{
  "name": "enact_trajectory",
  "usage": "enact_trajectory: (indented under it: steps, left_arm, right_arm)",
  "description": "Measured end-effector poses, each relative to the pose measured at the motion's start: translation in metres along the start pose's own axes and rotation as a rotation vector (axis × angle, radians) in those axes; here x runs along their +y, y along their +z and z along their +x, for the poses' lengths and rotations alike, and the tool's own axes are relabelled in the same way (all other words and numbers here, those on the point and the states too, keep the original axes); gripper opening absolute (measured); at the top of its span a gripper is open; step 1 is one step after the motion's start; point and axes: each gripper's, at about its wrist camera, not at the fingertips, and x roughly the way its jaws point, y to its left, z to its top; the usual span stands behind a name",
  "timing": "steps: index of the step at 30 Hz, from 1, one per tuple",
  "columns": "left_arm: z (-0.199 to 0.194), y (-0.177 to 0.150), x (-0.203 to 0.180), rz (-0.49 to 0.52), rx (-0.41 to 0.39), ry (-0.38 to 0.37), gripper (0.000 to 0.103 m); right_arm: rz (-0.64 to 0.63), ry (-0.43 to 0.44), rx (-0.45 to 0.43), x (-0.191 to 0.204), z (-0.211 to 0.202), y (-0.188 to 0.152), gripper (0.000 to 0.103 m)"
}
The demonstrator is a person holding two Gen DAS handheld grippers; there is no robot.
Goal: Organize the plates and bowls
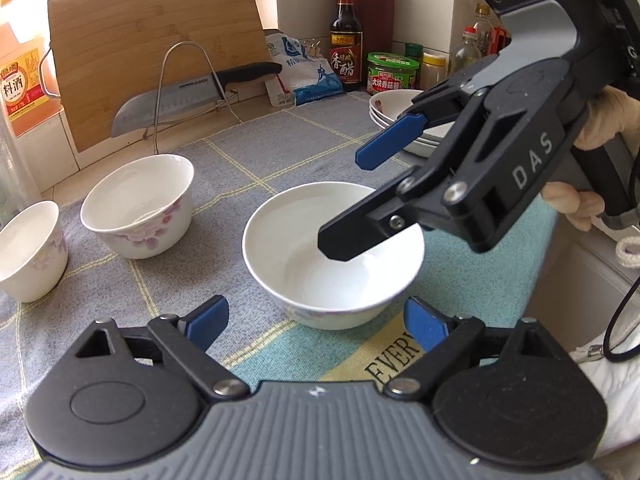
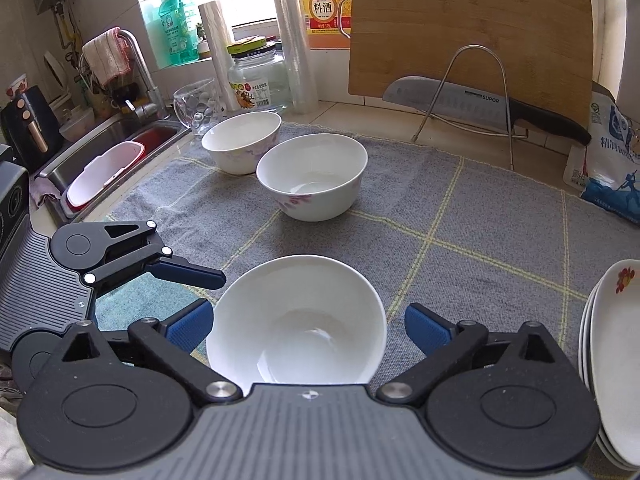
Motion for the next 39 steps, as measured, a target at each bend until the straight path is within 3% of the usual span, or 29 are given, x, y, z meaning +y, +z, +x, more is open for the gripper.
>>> enact_trajectory:
  steps: [6,11,15,20,39]
  left_arm:
    - [-0.022,-0.007,0.026,-0.052,0.005,0.086,0.098]
    - [-0.034,0.002,0.058,-0.113,-0.058,0.215,0.099]
    - [-0.042,0.015,0.08,-0.114,-0.118,0.293,0.099]
    - [-0.033,0.03,0.096,-0.069,-0.134,0.35,0.102]
    - [0.032,0.077,0.158,-0.09,-0.022,0.226,0.102]
  right_arm:
    - [-0.076,-0.066,-0.018,0.005,-0.001,0.011,0.103]
    - [-0.098,-0.074,-0.038,0.005,0.004,0.021,0.103]
    - [-0.144,-0.093,-0.048,0.01,0.01,0.03,0.103]
    - [-0.21,-0.119,-0.068,0.018,0.018,0.044,0.103]
    - [-0.28,-0.119,-0.047,0.018,0.063,0.065,0.103]
